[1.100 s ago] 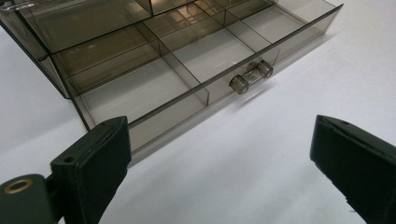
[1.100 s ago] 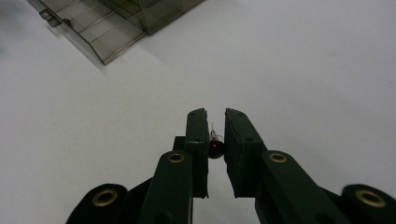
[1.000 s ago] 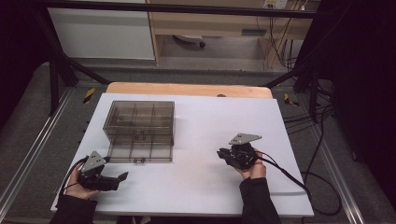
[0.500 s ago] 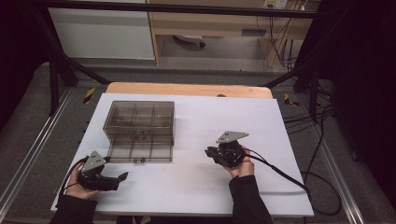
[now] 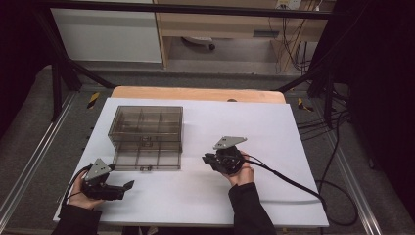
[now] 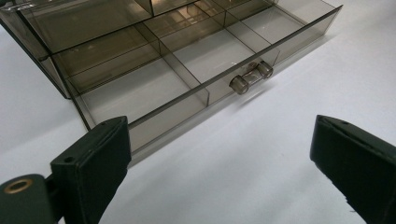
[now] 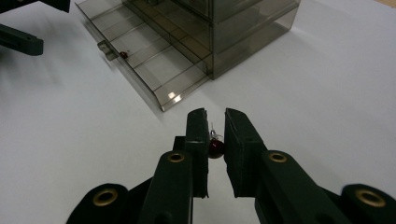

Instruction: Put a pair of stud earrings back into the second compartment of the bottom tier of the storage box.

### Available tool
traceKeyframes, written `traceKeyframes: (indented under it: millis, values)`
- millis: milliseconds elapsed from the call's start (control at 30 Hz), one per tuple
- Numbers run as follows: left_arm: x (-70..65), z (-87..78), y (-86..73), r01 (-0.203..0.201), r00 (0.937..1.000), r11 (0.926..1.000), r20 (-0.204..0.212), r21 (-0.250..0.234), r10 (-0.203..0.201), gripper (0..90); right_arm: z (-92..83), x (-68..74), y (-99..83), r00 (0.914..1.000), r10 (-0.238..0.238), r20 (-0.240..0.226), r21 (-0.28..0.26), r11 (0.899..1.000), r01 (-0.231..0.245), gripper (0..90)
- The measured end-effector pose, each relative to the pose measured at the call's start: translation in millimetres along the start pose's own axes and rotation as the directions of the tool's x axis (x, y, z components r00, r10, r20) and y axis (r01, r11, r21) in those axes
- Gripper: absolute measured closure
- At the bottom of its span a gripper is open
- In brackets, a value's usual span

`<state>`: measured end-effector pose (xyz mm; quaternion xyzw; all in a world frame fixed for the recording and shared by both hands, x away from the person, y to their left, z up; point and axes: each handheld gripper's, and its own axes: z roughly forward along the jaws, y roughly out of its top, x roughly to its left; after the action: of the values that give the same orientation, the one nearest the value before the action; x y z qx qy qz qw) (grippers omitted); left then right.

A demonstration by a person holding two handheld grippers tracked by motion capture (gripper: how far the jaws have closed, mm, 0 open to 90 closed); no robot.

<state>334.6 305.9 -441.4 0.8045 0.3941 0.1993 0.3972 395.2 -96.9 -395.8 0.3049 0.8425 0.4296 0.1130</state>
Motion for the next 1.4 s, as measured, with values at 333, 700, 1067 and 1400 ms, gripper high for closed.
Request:
traceKeyframes:
  millis: [333,700,1067,1400]
  values:
    - [-0.1,0.0,0.1,-0.001,1.0,1.0,0.0,0.001,0.001,5.4,19.5,17.2,16.7,0.9987,-0.028,-0.042,-0.005,1.0,0.027,80.4]
    - [0.2,-0.2,0.0,0.0,1.0,1.0,0.001,-0.002,0.0,5.4,37.6,30.3,29.5,0.9968,-0.039,-0.069,-0.015,0.999,0.038,80.4]
    - [0.3,-0.2,-0.1,0.0,1.0,1.0,0.002,-0.002,0.0,5.4,53.6,39.9,37.2,0.9949,-0.04,-0.093,-0.017,0.999,0.038,80.5]
    - [0.6,-0.1,-0.3,0.001,1.0,1.0,0.002,-0.001,-0.001,5.4,64.6,47.2,46.8,0.9934,-0.055,-0.101,-0.02,0.998,0.053,80.4]
